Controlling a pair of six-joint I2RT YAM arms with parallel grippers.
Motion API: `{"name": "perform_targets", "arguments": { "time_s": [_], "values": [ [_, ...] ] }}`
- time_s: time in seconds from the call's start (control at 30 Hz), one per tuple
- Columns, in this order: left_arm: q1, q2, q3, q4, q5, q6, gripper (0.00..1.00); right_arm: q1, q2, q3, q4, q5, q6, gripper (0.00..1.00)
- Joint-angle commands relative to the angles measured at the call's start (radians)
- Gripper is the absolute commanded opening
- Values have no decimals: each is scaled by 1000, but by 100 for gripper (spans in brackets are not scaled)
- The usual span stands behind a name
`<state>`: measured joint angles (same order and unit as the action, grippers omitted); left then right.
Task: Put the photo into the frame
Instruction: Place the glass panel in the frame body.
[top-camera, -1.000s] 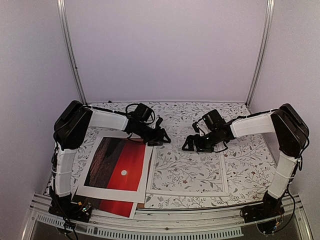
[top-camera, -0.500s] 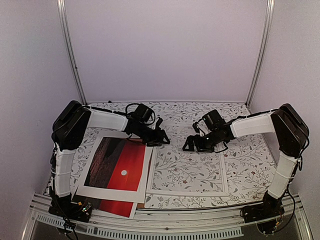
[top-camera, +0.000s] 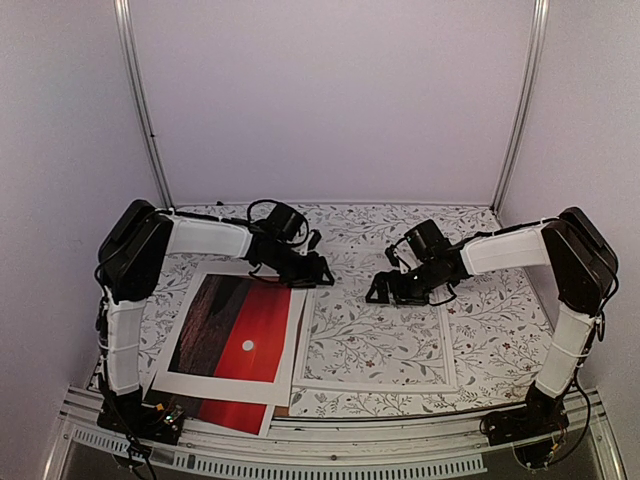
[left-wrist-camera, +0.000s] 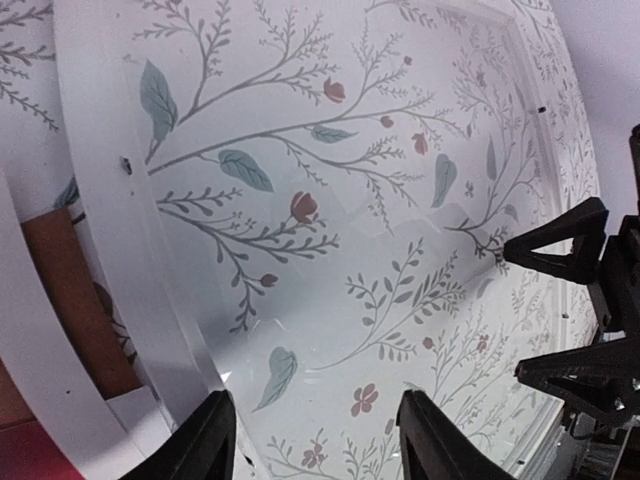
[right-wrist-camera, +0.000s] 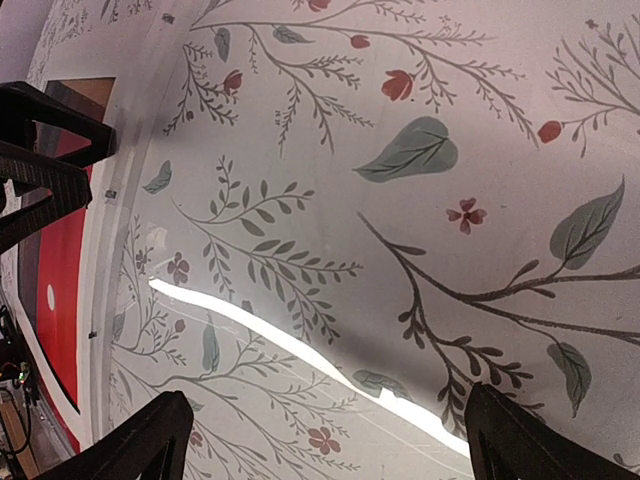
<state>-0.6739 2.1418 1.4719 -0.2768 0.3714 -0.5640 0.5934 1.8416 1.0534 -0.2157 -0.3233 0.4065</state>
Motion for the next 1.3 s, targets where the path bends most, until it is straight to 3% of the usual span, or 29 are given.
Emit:
{"name": "perform_targets", "arguments": {
  "time_s": [0.0, 0.43, 0.9, 1.27],
  "values": [
    [-1, -56, 0, -39, -59, 33, 58, 2, -2, 11, -17, 14, -9, 99],
    [10, -105, -9, -79, -166, 67, 58, 2, -13, 42, -51, 23, -19, 99],
    [-3, -112, -92, -24, -135, 80, 59, -50, -220, 45, -208, 222, -47, 99],
    [-51, -76, -94, -9, -113, 54, 58, -145, -336, -40, -236, 264, -75, 99]
  ]
}}
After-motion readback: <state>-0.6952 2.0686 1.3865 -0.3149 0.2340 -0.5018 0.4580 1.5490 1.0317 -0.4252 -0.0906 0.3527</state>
